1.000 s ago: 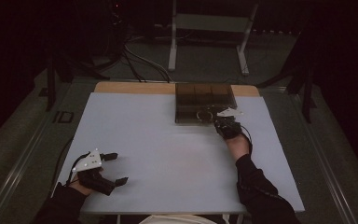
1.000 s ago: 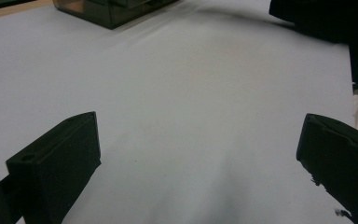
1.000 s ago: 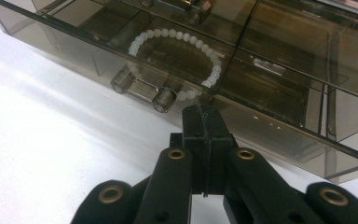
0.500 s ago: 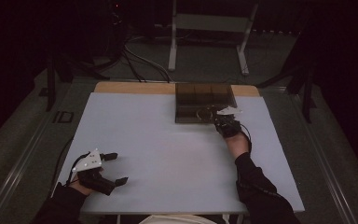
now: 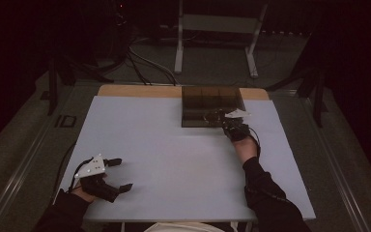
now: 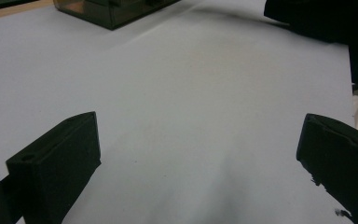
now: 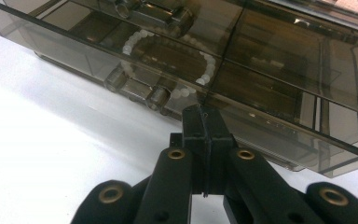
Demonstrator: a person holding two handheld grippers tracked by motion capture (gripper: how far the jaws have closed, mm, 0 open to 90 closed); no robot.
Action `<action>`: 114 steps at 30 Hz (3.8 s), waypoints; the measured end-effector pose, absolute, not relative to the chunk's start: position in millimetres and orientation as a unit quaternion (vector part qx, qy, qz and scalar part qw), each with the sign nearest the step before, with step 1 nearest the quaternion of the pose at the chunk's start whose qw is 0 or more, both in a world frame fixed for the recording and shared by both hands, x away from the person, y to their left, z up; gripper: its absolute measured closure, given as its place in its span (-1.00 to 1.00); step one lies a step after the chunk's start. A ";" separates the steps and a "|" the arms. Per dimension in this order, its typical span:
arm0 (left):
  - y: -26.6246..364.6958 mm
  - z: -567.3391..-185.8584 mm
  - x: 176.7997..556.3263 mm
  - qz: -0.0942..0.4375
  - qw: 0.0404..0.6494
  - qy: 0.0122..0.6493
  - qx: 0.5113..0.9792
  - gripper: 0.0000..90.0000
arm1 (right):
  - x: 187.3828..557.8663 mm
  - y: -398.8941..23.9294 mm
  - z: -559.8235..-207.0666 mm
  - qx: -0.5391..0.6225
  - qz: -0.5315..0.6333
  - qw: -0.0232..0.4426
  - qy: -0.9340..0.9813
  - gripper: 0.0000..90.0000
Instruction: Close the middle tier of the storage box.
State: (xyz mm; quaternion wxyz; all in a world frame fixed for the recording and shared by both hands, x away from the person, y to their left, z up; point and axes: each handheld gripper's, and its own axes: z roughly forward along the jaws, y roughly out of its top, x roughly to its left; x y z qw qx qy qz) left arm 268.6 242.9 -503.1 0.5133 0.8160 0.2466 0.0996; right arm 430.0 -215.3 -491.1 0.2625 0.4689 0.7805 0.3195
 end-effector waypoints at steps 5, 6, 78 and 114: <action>243.0 -503.1 268.7 0.099 0.514 0.247 0.816 -0.98 | 431.9 -215.4 -491.3 0.469 0.318 0.263 0.781 0.99; 243.0 -503.1 268.7 0.100 0.513 0.247 0.816 -0.98 | 432.6 -215.3 -491.3 0.469 0.317 0.264 0.780 0.99; 242.9 -503.4 269.0 0.098 0.512 0.247 0.817 -0.98 | 447.3 -214.0 -490.7 0.479 0.322 0.250 0.778 0.99; 242.2 -503.2 269.3 0.099 0.512 0.247 0.817 -0.98 | 439.5 -206.4 -479.7 0.489 0.336 0.200 0.779 -0.97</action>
